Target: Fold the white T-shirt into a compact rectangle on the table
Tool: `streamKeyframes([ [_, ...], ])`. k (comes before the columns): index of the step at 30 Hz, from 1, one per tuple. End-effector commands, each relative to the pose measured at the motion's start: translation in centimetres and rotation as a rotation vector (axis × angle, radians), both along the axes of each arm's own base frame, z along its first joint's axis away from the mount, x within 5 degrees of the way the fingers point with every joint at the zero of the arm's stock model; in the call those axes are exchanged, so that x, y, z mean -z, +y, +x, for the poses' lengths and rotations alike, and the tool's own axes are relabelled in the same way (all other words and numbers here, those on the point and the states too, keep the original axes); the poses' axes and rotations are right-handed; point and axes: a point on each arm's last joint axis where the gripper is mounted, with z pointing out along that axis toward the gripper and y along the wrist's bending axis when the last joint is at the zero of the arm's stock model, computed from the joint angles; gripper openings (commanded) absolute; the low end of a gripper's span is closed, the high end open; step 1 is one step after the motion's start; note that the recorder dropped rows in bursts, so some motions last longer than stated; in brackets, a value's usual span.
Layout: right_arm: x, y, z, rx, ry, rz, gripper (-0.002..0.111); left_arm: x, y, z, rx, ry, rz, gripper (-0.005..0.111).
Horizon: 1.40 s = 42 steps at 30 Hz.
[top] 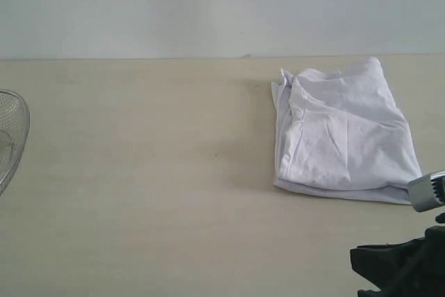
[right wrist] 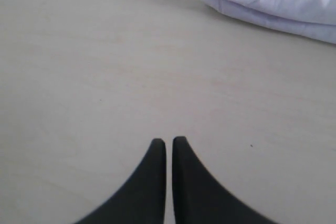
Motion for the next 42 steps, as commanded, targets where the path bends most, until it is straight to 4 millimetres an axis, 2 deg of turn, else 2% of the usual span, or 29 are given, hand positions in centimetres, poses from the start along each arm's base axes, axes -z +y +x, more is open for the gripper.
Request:
streamKeyframes([
  [1, -0.1, 0.0, 0.0, -0.005, -0.009, -0.005, 0.0, 1.6, -0.2, 0.0, 0.021, 0.162, -0.051, 0.005],
  [5, -0.1, 0.0, 0.0, -0.005, -0.009, -0.005, 0.0, 2.9, 0.0, -0.2, -0.008, 0.31, -0.1, 0.005],
  [20, -0.1, 0.0, 0.0, -0.005, -0.009, -0.005, 0.0, 2.9, 0.0, -0.2, -0.009, 0.31, -0.095, 0.005],
  [22, -0.8, -0.2, -0.2, -0.01, -0.063, 0.009, 0.0, 3.0, 0.0, -0.2, -0.009, 0.312, -0.095, 0.005],
  [24, -2.3, -1.2, -0.6, 0.033, -0.183, 0.042, 0.0, 3.0, 0.0, -0.2, -0.009, 0.312, -0.095, 0.005],
  [26, -4.5, -3.1, -1.8, 0.163, -0.389, 0.096, 0.0, 3.0, 0.0, -0.2, -0.009, 0.312, -0.095, 0.005],
  [27, -4.8, -3.9, -2.5, 0.217, -0.463, 0.105, 0.0, 3.0, 0.0, -0.2, -0.009, 0.312, -0.095, 0.005],
  [30, -3.5, -5.8, -4.7, 0.395, -0.636, 0.102, 0.0, 3.0, 0.0, -0.2, -0.009, 0.312, -0.095, 0.005],
  [32, -3.9, -6.1, -5.7, 0.437, -0.753, 0.113, 0.0, 3.0, 0.0, -0.2, -0.009, 0.312, -0.095, 0.005],
  [42, -4.0, -6.5, -5.8, 0.484, -0.787, 0.079, 0.0, 3.0, 0.0, -0.2, -0.009, 0.312, -0.095, 0.005],
])
